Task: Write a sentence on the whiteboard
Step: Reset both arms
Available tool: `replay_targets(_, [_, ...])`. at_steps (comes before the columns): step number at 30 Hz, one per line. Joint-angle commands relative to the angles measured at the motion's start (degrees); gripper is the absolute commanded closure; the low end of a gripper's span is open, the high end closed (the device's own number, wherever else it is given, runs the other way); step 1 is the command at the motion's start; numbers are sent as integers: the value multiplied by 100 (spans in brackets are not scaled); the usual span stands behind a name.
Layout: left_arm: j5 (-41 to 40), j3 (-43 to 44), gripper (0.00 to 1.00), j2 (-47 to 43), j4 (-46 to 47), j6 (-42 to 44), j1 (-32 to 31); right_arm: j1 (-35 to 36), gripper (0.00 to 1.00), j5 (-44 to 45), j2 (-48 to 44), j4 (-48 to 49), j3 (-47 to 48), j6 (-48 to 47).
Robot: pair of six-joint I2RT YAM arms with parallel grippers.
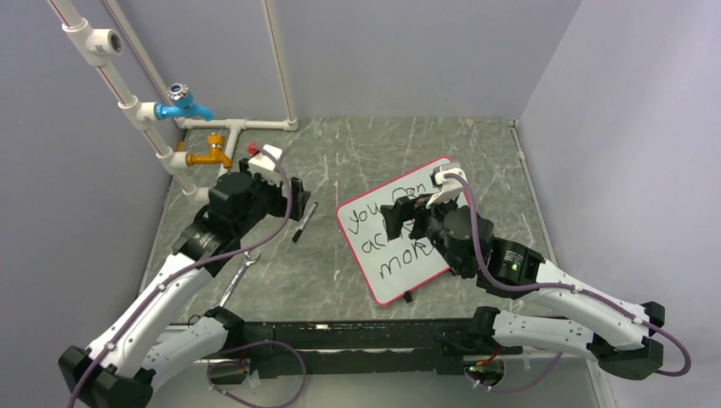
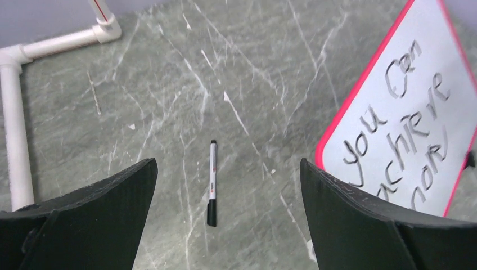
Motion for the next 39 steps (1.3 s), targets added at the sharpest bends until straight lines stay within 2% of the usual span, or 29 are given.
replay_targets(1, [-601,-4,1,-522,395,-799,6,5,3,409,-88,599,-72,-79])
replay_targets(3, [-852,-54,1,-695,441,-723,15,2,3,453,-101,695,-156,-89])
replay_targets(5, [-647,-194,1,-841,628,-503,15,3,3,471,-126,858,-300,-90])
replay_targets(11, [615,-233,1,-911,731,12,15,12,1,527,-233,1096,-808,146])
replay_targets(22, [1053,25,1,-780,375,238,17,5,0,93,-823,929,-1693,830])
replay_targets(32, [1038,39,1,-872,286,308,15,3,0,392,-1576,-287,-2309,2187])
replay_targets(39, [1119,70,0,-829,238,300,17,4,0,317,-2029,-321,-2601,2229])
